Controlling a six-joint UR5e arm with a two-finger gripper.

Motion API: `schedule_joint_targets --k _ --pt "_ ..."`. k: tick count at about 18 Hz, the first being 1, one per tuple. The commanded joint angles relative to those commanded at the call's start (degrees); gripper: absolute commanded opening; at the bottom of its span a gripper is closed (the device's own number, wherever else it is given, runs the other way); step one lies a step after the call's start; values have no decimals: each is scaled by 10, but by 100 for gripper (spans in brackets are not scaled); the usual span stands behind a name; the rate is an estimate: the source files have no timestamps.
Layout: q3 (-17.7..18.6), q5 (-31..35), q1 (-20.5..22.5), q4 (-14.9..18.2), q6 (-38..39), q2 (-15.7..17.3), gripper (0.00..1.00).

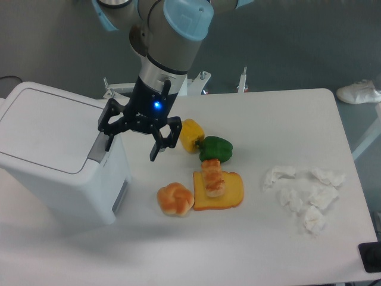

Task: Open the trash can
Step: 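Push the gripper against the lid to flip it open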

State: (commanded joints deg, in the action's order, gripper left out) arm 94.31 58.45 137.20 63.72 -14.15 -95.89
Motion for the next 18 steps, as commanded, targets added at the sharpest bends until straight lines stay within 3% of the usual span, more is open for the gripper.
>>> schedule_joint_targets --k 18 --pt "-3 -2 5 -1 -5 4 100"
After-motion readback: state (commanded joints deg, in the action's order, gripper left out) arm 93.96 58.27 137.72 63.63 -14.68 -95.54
